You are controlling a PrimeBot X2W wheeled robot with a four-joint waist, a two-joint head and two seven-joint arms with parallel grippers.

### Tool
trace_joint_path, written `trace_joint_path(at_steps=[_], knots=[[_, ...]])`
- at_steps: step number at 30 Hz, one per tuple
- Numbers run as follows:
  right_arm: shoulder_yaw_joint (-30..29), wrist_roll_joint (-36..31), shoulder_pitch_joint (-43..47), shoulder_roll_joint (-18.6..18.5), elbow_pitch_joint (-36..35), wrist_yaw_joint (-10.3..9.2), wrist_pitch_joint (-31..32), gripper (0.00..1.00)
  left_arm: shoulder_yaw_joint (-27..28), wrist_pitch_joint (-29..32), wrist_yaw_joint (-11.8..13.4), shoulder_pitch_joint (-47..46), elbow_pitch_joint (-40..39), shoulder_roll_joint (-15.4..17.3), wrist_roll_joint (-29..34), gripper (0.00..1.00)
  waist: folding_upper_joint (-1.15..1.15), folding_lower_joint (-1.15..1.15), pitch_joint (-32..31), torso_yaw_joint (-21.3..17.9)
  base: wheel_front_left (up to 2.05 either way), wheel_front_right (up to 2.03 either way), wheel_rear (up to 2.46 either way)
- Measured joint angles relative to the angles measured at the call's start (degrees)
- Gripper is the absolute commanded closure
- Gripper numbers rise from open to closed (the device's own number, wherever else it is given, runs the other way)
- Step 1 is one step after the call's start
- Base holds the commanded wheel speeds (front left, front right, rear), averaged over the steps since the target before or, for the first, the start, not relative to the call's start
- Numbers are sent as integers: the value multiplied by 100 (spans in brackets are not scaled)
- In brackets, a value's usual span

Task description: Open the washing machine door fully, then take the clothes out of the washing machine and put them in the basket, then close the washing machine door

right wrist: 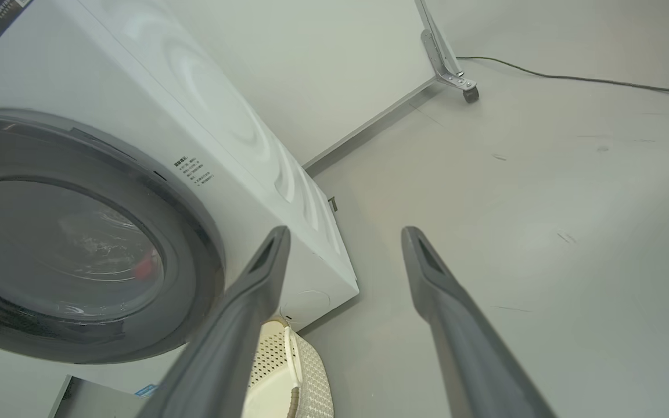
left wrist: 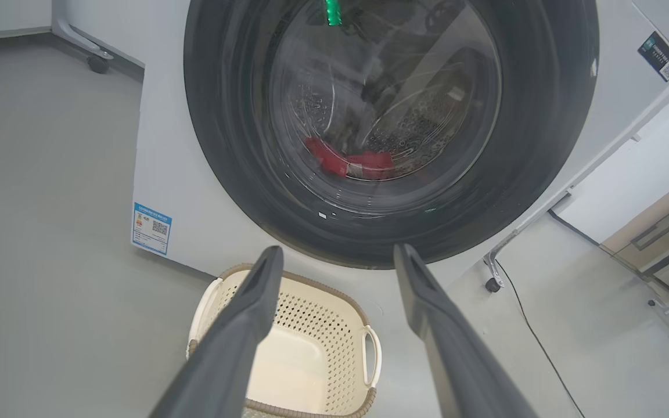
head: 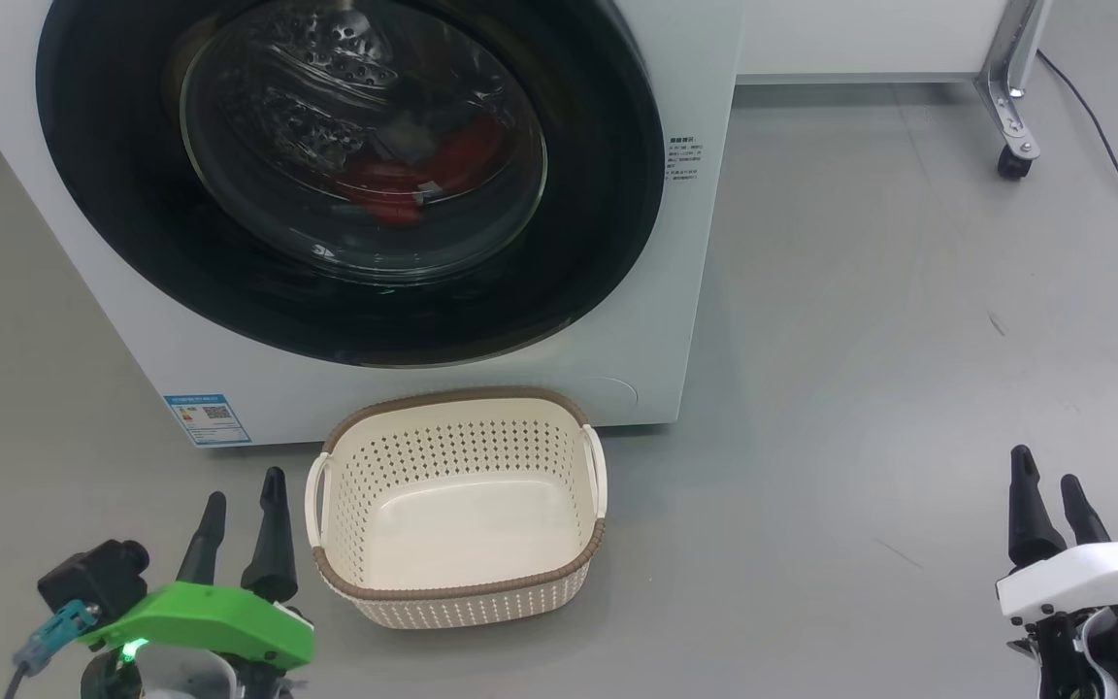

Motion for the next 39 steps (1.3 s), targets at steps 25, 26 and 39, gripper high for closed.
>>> trace_joint_path(at_steps=[25,26,39], knots=[[671,-1840,-1,-63,-99,-309,-499,0,-477,-472,446,-1,236,-51,1962,0,0,0,3,24,0,0,0],[686,-1906,0,-64,-104,-311,-523,0,-481,-501,464,-2,243,-54,2018,0,0,0,4,25,0,0,0],[909,-2784,1,-102,-187,-409,-754,0,-612,-737,639,-121,309,-110,2895,0,0,0,8,6,0,0,0]])
